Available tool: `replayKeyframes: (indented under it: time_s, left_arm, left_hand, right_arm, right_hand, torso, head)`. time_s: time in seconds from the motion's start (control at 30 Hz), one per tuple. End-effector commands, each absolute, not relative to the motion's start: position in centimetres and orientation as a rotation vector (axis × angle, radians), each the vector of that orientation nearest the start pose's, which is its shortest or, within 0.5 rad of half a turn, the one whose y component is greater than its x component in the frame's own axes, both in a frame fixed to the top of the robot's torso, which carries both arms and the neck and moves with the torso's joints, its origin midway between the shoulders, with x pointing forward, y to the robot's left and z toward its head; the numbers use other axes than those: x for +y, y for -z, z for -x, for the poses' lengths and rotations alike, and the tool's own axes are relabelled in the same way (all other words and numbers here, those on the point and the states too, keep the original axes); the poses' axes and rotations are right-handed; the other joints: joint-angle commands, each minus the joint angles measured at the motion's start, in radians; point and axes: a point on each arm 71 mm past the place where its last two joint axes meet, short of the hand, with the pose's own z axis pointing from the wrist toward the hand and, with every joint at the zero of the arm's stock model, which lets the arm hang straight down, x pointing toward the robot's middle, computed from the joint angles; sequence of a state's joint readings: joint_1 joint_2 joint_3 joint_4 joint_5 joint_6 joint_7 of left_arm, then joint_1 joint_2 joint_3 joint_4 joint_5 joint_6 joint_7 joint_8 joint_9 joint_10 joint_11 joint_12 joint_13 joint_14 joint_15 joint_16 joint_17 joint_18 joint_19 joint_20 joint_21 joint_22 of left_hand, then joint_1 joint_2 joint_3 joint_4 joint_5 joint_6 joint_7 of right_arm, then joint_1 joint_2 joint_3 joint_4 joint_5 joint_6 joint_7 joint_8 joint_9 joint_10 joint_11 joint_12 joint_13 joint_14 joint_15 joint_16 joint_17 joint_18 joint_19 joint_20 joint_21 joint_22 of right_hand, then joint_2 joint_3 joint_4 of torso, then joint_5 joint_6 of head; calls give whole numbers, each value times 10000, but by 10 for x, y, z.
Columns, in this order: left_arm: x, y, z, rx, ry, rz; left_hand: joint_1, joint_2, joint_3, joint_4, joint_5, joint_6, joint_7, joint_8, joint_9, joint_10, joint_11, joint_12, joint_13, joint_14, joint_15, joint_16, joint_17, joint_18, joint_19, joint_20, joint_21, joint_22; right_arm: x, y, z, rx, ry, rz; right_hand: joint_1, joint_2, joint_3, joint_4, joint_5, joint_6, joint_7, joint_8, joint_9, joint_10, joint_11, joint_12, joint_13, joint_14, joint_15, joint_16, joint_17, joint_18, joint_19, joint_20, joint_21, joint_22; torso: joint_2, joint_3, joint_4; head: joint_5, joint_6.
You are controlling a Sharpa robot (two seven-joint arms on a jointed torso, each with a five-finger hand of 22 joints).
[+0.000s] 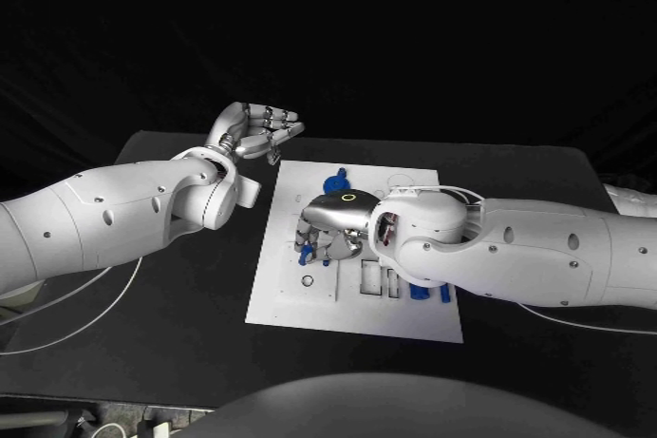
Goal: Assemble the parts on the task board
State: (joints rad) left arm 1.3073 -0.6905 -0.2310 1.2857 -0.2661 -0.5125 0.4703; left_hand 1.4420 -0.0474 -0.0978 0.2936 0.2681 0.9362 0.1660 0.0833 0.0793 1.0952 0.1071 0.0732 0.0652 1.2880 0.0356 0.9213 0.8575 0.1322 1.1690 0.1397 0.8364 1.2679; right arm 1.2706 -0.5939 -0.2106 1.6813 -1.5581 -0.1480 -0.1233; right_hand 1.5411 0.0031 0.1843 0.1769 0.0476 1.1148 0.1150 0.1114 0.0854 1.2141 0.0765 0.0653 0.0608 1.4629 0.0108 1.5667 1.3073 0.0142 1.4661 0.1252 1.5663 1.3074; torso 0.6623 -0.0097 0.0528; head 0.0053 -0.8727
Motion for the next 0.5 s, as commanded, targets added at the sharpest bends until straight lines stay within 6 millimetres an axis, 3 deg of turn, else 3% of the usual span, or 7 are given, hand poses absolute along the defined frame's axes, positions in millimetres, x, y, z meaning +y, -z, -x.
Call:
replayKeyframes:
  time_s: [0.03,0.33,0.5]
  left_arm:
    - [208,188,-529,13803,12361,6918]
    - [207,188,-529,13813,12374,6916]
    - [208,188,-529,13804,12355,6924]
  left_hand:
    - [-4,92,-47,-19,58,-9,4,-63,-4,-23,-2,-53,3,57,-34,-39,13,73,21,-26,-69,-9]
    - [-4,92,-47,-19,58,-9,4,-63,-4,-23,-2,-53,3,57,-34,-39,13,73,21,-26,-69,-9]
    - [-4,92,-47,-19,58,-9,4,-63,-4,-23,-2,-53,3,57,-34,-39,13,73,21,-26,-69,-9]
  right_arm:
    - [-35,207,-400,17750,-8606,7935]
    - [-28,211,-397,17923,-8505,8418]
    - [-26,215,-396,18062,-8439,8535]
  right_hand:
    - [87,34,73,-16,42,-24,55,-36,-2,-92,2,-54,-14,1079,65,41,2635,-142,1047,8,45,2634]
    - [89,31,84,-14,40,-38,55,-51,-7,-119,2,-57,-14,1079,61,41,2635,-142,1047,10,45,2634]
    - [91,31,92,-12,40,-48,58,-62,-11,-137,1,-58,-14,1079,57,41,2635,-142,1047,10,45,2634]
  torso:
    - [10,2,-14]
    - [-1,-4,-1]
    - [-4,-10,-6]
  head:
    - [15,1]
    - [31,1]
    - [146,1]
